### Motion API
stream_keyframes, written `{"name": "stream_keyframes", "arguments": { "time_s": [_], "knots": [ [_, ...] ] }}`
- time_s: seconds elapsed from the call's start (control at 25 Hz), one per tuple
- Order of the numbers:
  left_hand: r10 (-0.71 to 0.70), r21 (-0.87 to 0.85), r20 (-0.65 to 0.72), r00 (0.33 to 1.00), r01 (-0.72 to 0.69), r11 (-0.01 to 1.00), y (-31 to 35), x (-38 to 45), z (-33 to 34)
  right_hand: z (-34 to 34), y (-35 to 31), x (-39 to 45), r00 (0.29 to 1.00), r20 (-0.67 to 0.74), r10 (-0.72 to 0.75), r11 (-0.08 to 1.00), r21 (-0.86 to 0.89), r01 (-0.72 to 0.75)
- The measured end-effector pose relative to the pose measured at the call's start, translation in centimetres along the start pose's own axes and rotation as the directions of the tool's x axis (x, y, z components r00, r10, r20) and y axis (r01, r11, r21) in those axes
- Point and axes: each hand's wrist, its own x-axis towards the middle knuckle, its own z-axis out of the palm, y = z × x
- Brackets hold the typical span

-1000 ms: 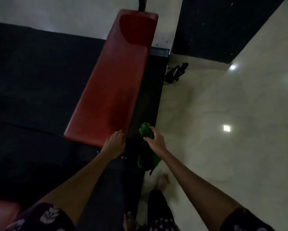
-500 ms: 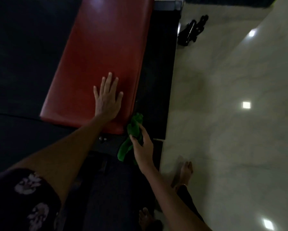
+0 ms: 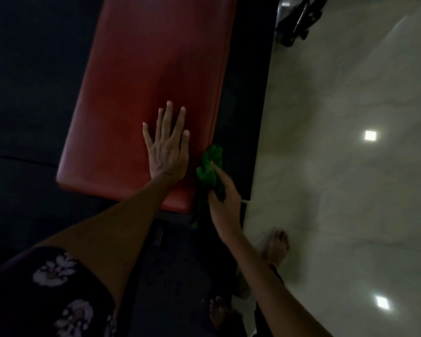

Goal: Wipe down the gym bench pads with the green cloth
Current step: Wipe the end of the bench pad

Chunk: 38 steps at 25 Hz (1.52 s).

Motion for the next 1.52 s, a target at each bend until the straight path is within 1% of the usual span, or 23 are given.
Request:
{"name": "stream_keyframes", "arguments": {
  "time_s": [0.08, 0.12, 0.16, 0.24, 0.32, 0.36, 0.4, 0.52, 0.56, 0.6, 0.68, 0.76, 0.8, 0.88, 1.0, 1.08, 1.16, 1.2, 1.28, 1.4, 1.48, 1.52],
  "knots": [
    [0.005, 0.018, 0.011, 1.000, -0.006, 1.000, -0.1, 0.0, 0.1, -0.2, 0.6, -2.0, 0.998, 0.028, 0.051, 0.998, 0.032, -0.052],
    [0.005, 0.012, 0.015, 1.000, -0.005, 1.000, -0.2, 0.1, 0.1, -0.2, 0.5, -1.2, 0.998, 0.016, 0.065, 0.996, 0.055, -0.066],
    [0.003, 0.001, 0.017, 1.000, -0.003, 1.000, -0.2, 0.1, 0.2, 0.0, 0.1, 0.6, 0.997, -0.006, 0.072, 0.995, 0.068, -0.072],
    [-0.003, 0.000, 0.015, 1.000, 0.003, 1.000, -0.2, 0.1, 0.2, 0.2, -1.0, 5.7, 0.996, -0.056, 0.065, 0.998, 0.020, -0.064],
    [-0.007, 0.017, 0.009, 1.000, 0.007, 1.000, -0.2, 0.1, 0.2, 0.2, -2.0, 9.8, 0.996, -0.089, 0.022, 1.000, -0.004, -0.023],
    [-0.004, 0.027, 0.011, 1.000, 0.004, 1.000, -0.3, 0.1, 0.2, 0.2, -2.1, 10.3, 0.995, -0.095, -0.001, 1.000, -0.010, 0.000],
    [-0.002, 0.038, 0.018, 1.000, 0.001, 0.999, -0.3, 0.2, 0.2, 0.3, -2.0, 9.6, 0.996, -0.093, 0.006, 1.000, -0.021, -0.008],
    [-0.010, 0.055, 0.025, 1.000, 0.008, 0.998, -0.2, 0.2, 0.3, -0.1, -1.7, 4.7, 0.999, -0.018, 0.052, 0.998, -0.037, -0.052],
    [-0.010, 0.054, 0.015, 1.000, 0.009, 0.998, -0.1, 0.1, 0.4, -0.3, -1.8, 4.0, 0.999, 0.006, 0.039, 0.997, -0.060, -0.038],
    [-0.007, 0.050, 0.007, 1.000, 0.006, 0.999, -0.1, 0.0, 0.4, -0.3, -2.2, 5.0, 1.000, 0.003, 0.010, 0.998, -0.067, -0.010],
    [-0.003, 0.041, -0.004, 1.000, 0.003, 0.999, 0.0, 0.0, 0.4, -0.2, -3.3, 9.8, 0.998, -0.036, -0.043, 0.993, -0.112, 0.039],
    [-0.007, 0.036, 0.004, 1.000, 0.007, 0.999, -0.2, 0.1, 0.5, -0.2, -5.2, 15.0, 0.996, -0.076, -0.046, 0.987, -0.158, 0.034],
    [-0.017, 0.037, 0.014, 1.000, 0.016, 0.999, -0.2, 0.2, 0.4, -0.1, -5.9, 16.2, 0.997, -0.068, -0.043, 0.984, -0.176, 0.031],
    [-0.043, 0.025, 0.038, 0.998, 0.042, 0.999, 0.0, 0.4, 0.2, -0.3, -5.8, 15.5, 0.998, -0.041, -0.038, 0.969, -0.245, 0.026],
    [-0.060, -0.011, 0.070, 0.996, 0.061, 0.998, 0.5, 0.6, -1.1, -1.2, -5.3, 11.6, 0.995, 0.094, -0.032, 0.962, -0.267, 0.056],
    [-0.078, -0.048, 0.043, 0.996, 0.080, 0.996, 0.6, 2.2, -2.2, -1.4, -5.9, 13.8, 0.996, 0.089, -0.008, 0.975, -0.220, 0.027],
    [-0.087, -0.103, -0.021, 0.996, 0.084, 0.991, 0.7, 5.1, -2.9, -1.5, -7.2, 17.7, 0.997, 0.059, 0.056, 0.972, -0.231, -0.041],
    [-0.066, -0.122, -0.029, 0.997, 0.062, 0.991, 0.9, 7.0, -2.9, -1.5, -7.7, 19.1, 0.998, 0.047, 0.045, 0.970, -0.241, -0.033],
    [0.002, -0.144, 0.002, 1.000, -0.001, 0.990, 1.3, 11.5, -2.6, -1.1, -7.9, 19.4, 0.999, 0.035, 0.019, 0.974, -0.227, -0.011],
    [0.073, -0.117, 0.040, 0.997, -0.068, 0.991, 2.6, 17.9, -2.4, -1.0, -7.6, 15.2, 0.998, 0.015, 0.060, 0.982, -0.183, -0.056],
    [0.123, -0.079, 0.067, 0.990, -0.117, 0.990, 3.5, 21.5, -2.0, -0.9, -8.7, 16.2, 0.996, 0.007, 0.085, 0.969, -0.235, -0.081],
    [0.138, -0.055, 0.091, 0.986, -0.134, 0.989, 3.6, 22.7, -1.5, -0.8, -9.4, 18.3, 0.998, 0.003, 0.068, 0.971, -0.231, -0.066]
  ]
}}
